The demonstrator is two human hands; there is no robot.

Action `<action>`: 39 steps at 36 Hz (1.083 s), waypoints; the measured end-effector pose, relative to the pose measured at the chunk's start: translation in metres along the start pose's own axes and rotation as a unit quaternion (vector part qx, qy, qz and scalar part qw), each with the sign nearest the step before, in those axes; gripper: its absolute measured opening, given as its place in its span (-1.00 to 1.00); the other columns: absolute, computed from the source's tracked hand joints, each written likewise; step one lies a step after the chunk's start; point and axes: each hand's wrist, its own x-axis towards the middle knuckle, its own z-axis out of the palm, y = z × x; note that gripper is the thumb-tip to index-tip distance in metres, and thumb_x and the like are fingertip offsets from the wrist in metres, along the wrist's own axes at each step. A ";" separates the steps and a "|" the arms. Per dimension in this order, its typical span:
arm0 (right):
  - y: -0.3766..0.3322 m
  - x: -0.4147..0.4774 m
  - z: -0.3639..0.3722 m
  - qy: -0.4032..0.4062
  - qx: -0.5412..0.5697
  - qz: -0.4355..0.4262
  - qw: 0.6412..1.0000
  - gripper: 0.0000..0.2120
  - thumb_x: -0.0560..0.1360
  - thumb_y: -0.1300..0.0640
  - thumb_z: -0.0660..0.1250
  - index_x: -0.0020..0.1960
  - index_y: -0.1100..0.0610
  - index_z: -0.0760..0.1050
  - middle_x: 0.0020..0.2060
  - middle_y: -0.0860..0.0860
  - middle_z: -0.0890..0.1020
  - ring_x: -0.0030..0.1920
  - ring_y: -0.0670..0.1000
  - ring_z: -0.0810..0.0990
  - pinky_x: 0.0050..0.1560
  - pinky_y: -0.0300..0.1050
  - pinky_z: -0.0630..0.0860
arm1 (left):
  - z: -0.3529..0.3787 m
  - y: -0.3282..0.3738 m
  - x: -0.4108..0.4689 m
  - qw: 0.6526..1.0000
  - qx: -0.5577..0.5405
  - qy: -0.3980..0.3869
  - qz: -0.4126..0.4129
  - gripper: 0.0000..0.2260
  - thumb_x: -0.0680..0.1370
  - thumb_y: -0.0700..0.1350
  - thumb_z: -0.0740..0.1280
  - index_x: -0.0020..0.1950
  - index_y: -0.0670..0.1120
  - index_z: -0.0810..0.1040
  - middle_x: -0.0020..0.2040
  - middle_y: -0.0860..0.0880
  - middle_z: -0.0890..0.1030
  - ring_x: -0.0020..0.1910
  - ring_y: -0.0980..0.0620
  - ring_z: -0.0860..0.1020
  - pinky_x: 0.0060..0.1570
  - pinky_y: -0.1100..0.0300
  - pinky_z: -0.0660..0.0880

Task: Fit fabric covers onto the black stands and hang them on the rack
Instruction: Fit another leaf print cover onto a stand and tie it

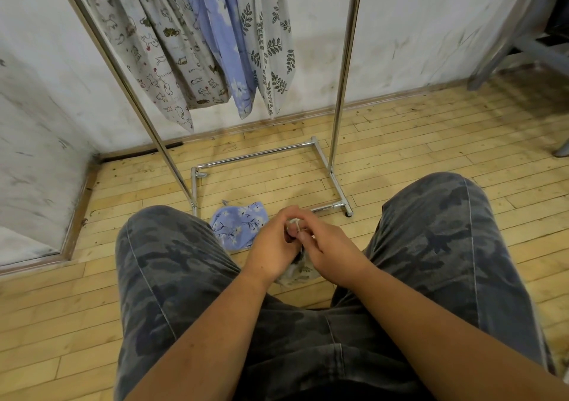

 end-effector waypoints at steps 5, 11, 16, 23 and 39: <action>-0.001 -0.001 0.000 -0.001 -0.014 -0.002 1.000 -0.54 0.71 0.15 0.16 0.56 -0.14 0.25 0.27 -0.03 0.64 0.25 -0.09 0.60 0.21 -0.27 0.53 | -0.001 0.005 -0.001 0.999 -0.034 -0.020 -0.012 -0.39 0.55 -0.17 0.43 0.54 0.11 0.31 0.20 0.12 0.59 0.11 0.24 0.59 0.04 0.36 0.52; 0.001 -0.001 0.001 -0.004 -0.022 -0.009 1.000 -0.52 0.71 0.17 0.15 0.57 -0.15 0.23 0.15 -0.06 0.66 0.02 -0.14 0.62 0.01 -0.20 0.56 | -0.001 0.005 -0.002 0.999 -0.041 0.013 -0.020 -0.50 0.59 -0.21 0.39 0.49 0.08 0.39 -0.02 0.20 0.57 -0.07 0.33 0.57 -0.10 0.42 0.49; 0.003 0.000 0.001 0.010 -0.019 -0.012 1.000 -0.44 0.70 0.19 0.15 0.56 -0.30 0.18 0.20 -0.09 0.66 0.10 -0.13 0.62 0.11 -0.14 0.58 | -0.001 0.002 0.000 0.995 -0.089 0.040 -0.024 -0.64 0.60 -0.24 0.38 0.25 0.20 0.51 -0.10 0.09 0.61 -0.12 0.14 0.63 -0.17 0.30 0.54; 0.016 0.004 -0.001 0.045 -0.029 0.036 0.998 -0.56 0.66 0.19 0.27 0.49 -0.11 0.37 0.25 -0.14 0.64 0.11 -0.25 0.59 -0.02 -0.58 0.37 | -0.005 -0.001 0.005 0.987 -0.124 0.091 -0.052 -0.61 0.63 -0.20 0.34 0.39 0.16 0.44 -0.15 0.05 0.50 -0.25 0.16 0.50 -0.19 0.28 0.51; 0.034 0.010 0.001 0.013 -0.002 0.187 0.982 -0.54 0.66 -0.02 0.29 0.53 -0.08 0.33 0.29 -0.04 0.58 0.15 -0.03 0.58 0.09 -0.20 0.40 | -0.009 0.006 0.005 0.980 -0.166 0.067 -0.085 -0.58 0.59 -0.18 0.42 0.39 0.14 0.48 -0.13 -0.02 0.56 -0.21 0.10 0.57 -0.18 0.35 0.52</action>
